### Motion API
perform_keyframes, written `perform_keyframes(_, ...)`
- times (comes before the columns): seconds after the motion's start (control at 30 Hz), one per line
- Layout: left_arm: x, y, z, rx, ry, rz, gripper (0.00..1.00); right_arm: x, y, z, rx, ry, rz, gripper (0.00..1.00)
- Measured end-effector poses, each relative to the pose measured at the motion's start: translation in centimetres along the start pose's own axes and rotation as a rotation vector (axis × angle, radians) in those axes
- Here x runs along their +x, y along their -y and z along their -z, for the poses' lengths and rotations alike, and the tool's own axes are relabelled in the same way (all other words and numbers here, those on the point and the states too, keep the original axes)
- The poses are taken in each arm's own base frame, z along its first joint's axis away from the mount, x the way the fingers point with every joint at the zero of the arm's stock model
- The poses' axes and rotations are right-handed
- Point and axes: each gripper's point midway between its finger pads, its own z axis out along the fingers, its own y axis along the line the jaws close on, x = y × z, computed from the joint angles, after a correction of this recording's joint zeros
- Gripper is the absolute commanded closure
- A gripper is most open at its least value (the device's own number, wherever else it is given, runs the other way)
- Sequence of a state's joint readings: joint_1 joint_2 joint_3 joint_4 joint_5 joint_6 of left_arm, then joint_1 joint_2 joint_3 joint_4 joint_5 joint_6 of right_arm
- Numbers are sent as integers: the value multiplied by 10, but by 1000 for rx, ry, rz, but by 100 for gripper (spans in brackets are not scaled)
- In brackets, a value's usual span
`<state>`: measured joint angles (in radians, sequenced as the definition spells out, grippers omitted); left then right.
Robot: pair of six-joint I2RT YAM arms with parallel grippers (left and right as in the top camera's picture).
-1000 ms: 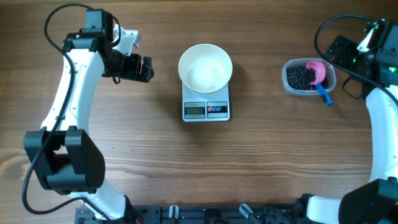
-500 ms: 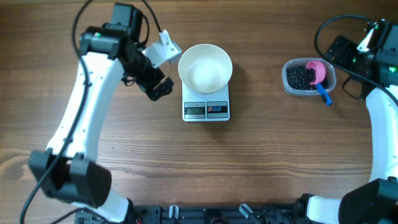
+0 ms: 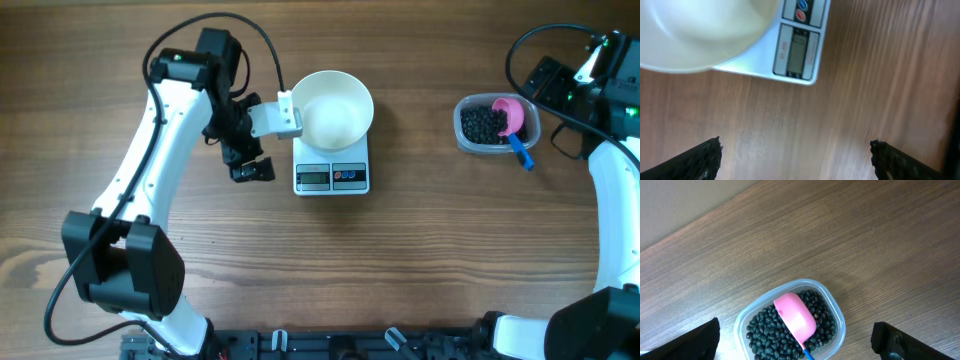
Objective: Scoop item into bowl and weigh 150g on scale
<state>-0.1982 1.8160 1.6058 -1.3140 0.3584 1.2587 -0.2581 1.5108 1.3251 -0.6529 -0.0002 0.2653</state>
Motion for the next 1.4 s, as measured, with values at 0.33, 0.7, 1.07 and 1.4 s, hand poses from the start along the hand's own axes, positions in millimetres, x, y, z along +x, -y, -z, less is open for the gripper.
perform_keyframes(0.33,-2,-10,-9,-35,24,-84,0,0,0,0,0,0,0,0)
perform_keyframes(0.7,1,-15,-20,-47,47,-133,0,0,0,0,0,0,0,0)
perform_keyframes(1.07,0,-15,-20,-48,53,-141,0,0,0,0,0,0,0,0)
perform_keyframes(1.4,0,-15,-20,-47,54,-141,0,0,0,0,0,0,0,0)
